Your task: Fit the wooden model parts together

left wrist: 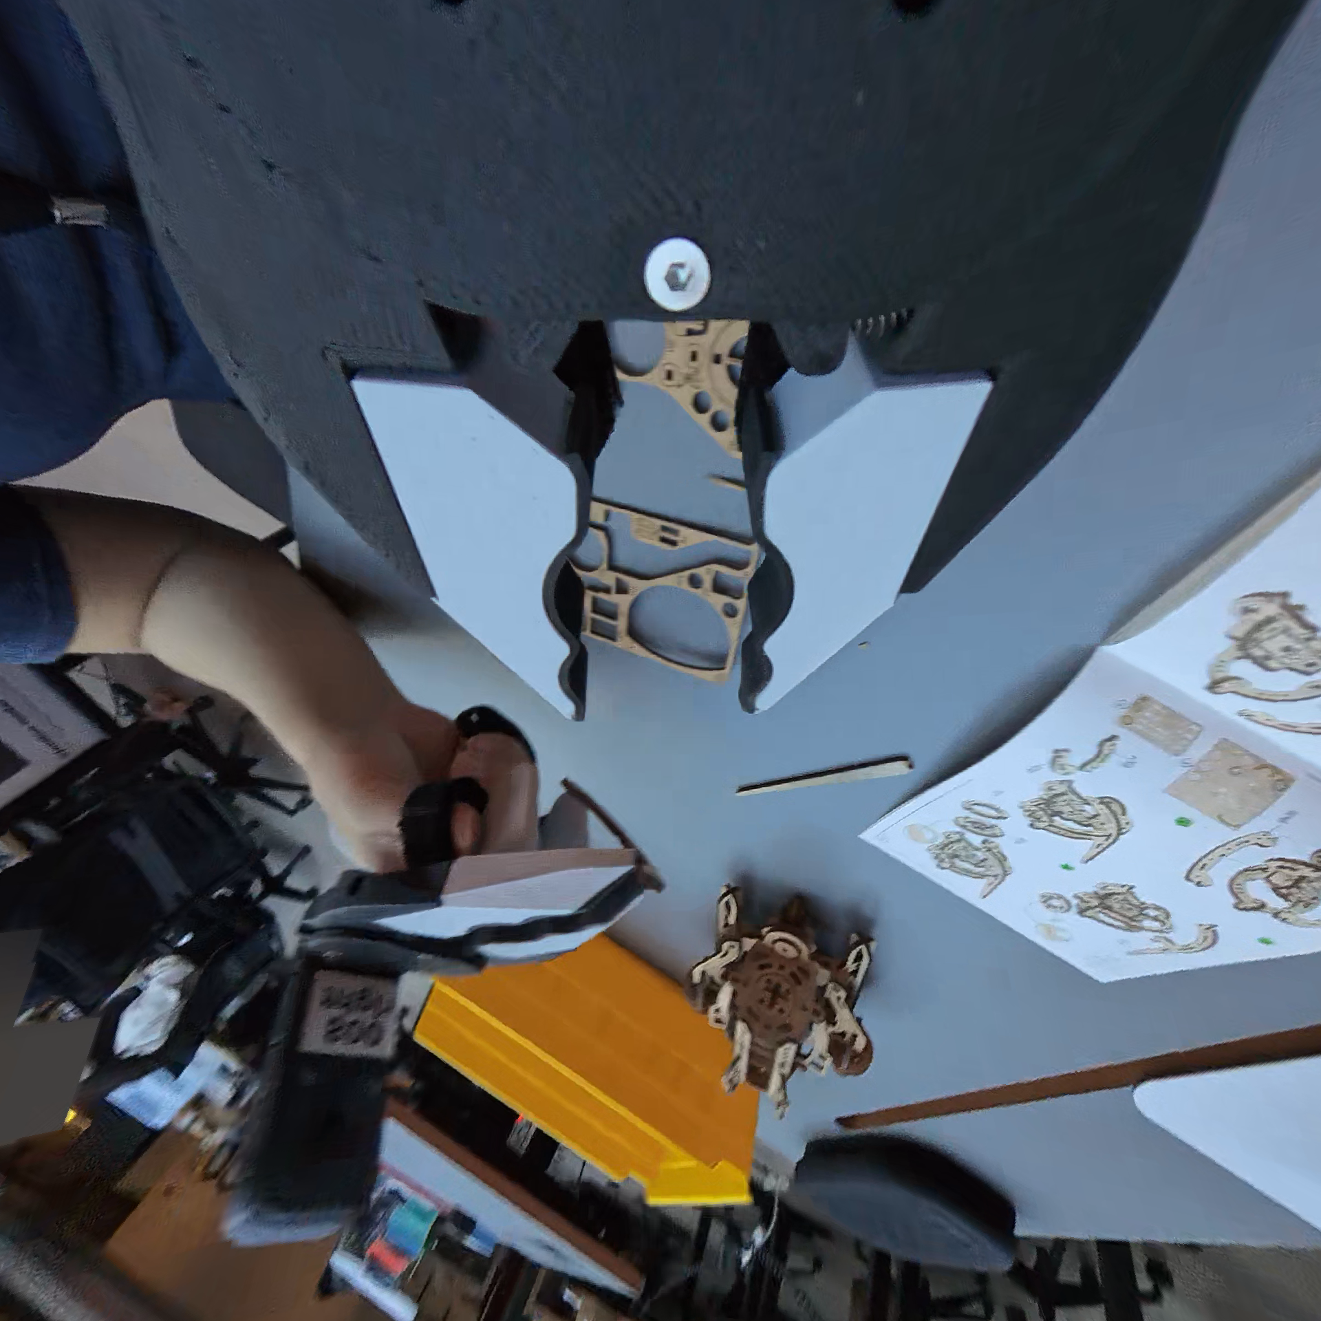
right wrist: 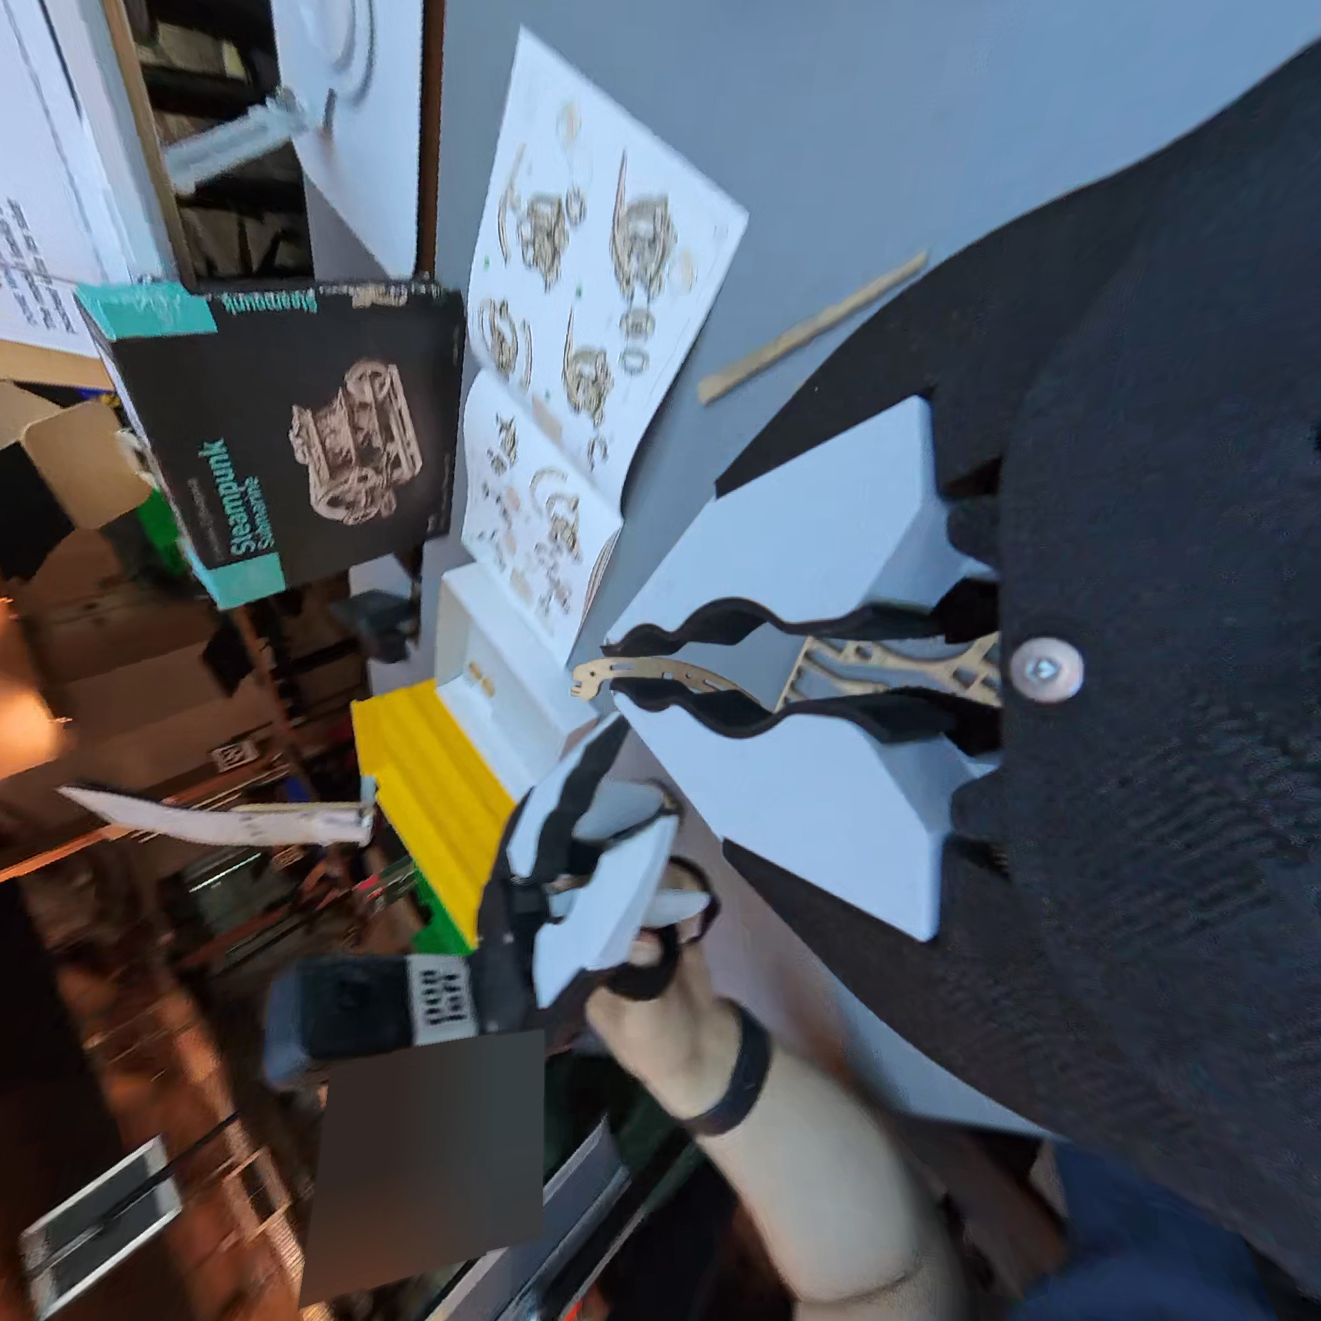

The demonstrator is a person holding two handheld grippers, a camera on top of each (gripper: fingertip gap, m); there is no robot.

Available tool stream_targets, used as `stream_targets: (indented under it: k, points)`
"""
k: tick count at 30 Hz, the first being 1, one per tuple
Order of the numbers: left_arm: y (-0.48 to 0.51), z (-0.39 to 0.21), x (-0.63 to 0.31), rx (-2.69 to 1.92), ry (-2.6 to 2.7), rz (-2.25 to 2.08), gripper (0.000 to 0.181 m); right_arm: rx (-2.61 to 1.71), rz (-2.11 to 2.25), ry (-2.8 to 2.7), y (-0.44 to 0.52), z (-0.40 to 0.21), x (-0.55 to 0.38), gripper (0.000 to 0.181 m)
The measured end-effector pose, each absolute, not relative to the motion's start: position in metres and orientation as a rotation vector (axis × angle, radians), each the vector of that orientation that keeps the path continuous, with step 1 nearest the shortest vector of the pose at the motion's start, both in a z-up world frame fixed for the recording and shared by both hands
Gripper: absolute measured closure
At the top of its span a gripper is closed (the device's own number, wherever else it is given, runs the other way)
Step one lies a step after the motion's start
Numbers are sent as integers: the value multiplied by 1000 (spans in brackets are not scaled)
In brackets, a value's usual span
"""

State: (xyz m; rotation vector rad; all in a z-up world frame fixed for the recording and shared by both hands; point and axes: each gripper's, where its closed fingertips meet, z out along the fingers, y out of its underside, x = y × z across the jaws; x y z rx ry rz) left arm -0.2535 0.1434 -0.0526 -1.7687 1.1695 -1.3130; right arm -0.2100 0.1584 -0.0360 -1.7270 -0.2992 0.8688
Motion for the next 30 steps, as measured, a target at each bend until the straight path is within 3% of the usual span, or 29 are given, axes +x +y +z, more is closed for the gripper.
stream_targets:
  k: [1,22,25,29,30]
  points:
    - [133,-48,-253,-1735,1141,-1338,138,-1714,918,-261,159,-35,-220,177]
    - [122,-58,-232,-1836,857,-1369,157,-1651,765,-205,160,-33,-243,177]
    - [122,-61,-233,-1834,865,-1342,177,-1651,763,-233,157,-33,-249,177]
    - [118,-64,-242,-1865,953,-1354,180,-1637,780,-313,150,-29,-253,176]
    - [114,-62,-248,-1860,1009,-1381,181,-1627,817,-394,145,-26,-258,168]
